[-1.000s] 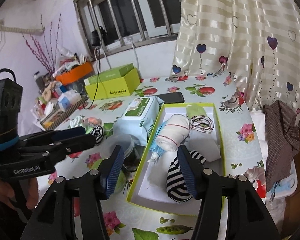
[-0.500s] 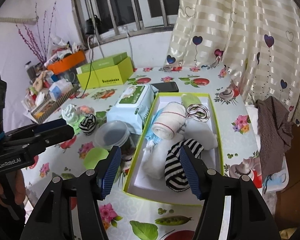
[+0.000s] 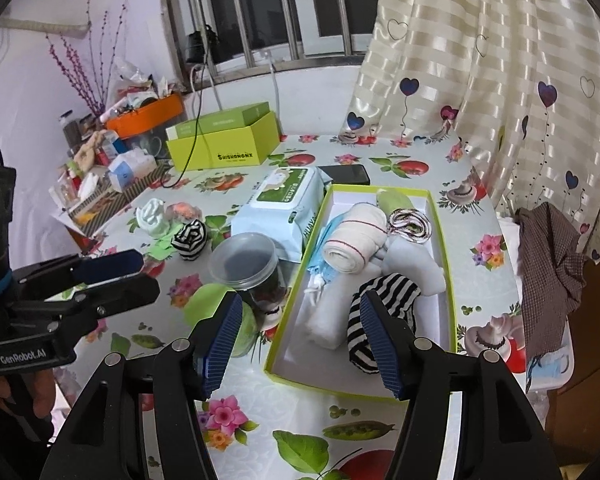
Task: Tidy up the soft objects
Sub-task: 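Move both open grippers toward the socks and cloths on the table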
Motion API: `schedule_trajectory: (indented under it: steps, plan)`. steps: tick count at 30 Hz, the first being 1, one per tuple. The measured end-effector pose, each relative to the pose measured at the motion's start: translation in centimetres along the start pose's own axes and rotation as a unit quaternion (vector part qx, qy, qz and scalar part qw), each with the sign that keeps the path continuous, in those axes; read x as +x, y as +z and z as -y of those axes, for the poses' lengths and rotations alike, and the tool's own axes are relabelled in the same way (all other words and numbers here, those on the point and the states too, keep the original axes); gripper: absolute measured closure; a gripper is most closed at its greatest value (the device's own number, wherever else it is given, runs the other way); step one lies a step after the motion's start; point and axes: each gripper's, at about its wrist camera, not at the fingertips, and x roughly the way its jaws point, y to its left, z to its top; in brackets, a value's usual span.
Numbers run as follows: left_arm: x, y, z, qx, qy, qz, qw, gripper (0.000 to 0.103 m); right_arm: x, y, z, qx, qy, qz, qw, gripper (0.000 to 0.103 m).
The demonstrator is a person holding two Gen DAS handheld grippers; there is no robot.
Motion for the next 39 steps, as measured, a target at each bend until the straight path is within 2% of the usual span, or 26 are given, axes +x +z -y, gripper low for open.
schedule_trajectory:
  steps: [8, 12, 21, 29, 39]
  plan:
    - [-0.8, -0.7, -1.5, -0.011, 0.014, 0.003, 0.9998, 0.051, -0.3, 0.2, -1.3, -0.004, 0.02, 0.008, 1.0, 0.042]
    - [-1.5, -0.8, -2.6, -0.02, 0.026, 0.009, 0.9994, 0.051, -0.8, 0.5, -1.8, 0.006, 0.056, 0.025, 0.998, 0.042]
    - [-3.0, -1.3, -8.1, -0.063, 0.075, 0.023, 0.9949, 0.051, 0.9, 2.0, -6.0, -0.049, 0.089, 0.014, 0.995, 0.042]
    - [-3.4, -1.7, -13.0, -0.098, 0.108, 0.025, 0.989, 0.051, 4.4, 3.9, -10.1, -0.11, 0.112, -0.018, 0.987, 0.042]
    - [-2.7, -1.5, -18.4, -0.128, 0.136, 0.015, 0.9822, 0.051, 10.2, 6.5, -14.2, -0.164, 0.097, -0.079, 0.978, 0.042]
